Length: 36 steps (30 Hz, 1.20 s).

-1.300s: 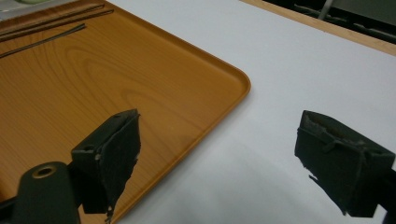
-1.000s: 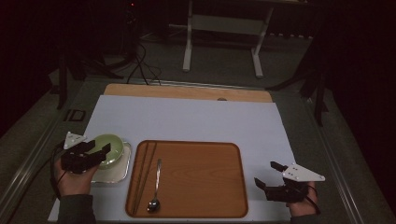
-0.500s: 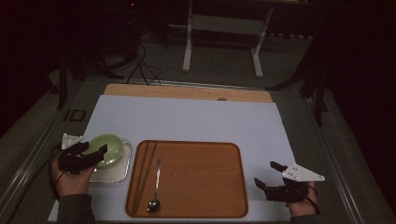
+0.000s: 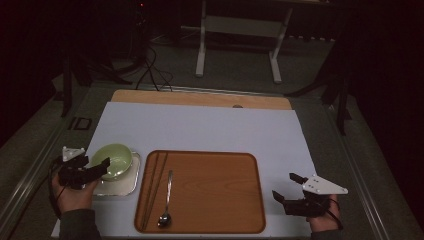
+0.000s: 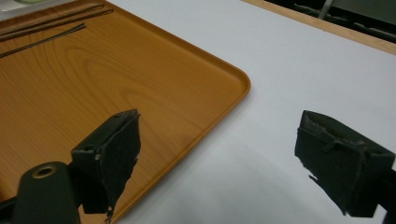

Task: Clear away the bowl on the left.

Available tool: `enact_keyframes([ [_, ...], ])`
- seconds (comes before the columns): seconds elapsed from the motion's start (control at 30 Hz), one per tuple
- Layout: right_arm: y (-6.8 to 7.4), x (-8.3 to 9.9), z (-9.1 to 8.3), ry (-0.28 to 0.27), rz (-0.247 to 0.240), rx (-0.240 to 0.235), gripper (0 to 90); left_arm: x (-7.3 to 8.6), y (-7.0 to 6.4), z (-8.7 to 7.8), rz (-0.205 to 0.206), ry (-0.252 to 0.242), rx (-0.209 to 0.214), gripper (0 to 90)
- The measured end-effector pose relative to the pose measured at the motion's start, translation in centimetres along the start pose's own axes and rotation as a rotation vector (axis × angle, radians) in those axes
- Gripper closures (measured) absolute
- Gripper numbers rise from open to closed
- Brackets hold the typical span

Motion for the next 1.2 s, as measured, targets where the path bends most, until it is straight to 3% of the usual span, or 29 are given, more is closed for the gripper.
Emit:
enact_keyframes([
  [0.23, 0.0, 0.0, 0.0, 0.000, 0.000, 0.000, 14.2, 1.2, 0.7, 1.0, -0.062, 0.071, 0.023, 27.3],
  [0.4, 0.0, 0.0, 0.0, 0.000, -0.002, 0.000, 14.2, 1.8, 0.9, 1.4, -0.076, 0.105, 0.026, 37.7],
  [0.63, 0.0, 0.0, -0.1, 0.000, -0.001, 0.000, 14.2, 1.9, 1.0, 1.5, -0.094, 0.092, 0.003, 46.8],
  [0.8, 0.0, 0.0, -0.1, -0.001, -0.001, 0.000, 14.2, 2.1, 1.2, 1.7, -0.130, 0.098, 0.012, 47.3],
  [1.0, 0.0, 0.0, -0.1, 0.000, -0.002, 0.000, 14.2, 2.5, 1.3, 1.9, -0.171, 0.146, 0.039, 47.3],
  [1.2, 0.0, 0.0, 0.0, 0.000, -0.002, 0.000, 14.2, 2.6, 1.5, 1.8, -0.206, 0.150, 0.033, 47.3],
])
Point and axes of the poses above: each handheld gripper's, and its own axes: z roughly forward along the jaws, x roughly out of its underside, y roughly to its left, the point moved 6 cm from there along z, roughly forward along the jaws, and after that the axes turned 9 degrees about -y, right-handed, at the moved point
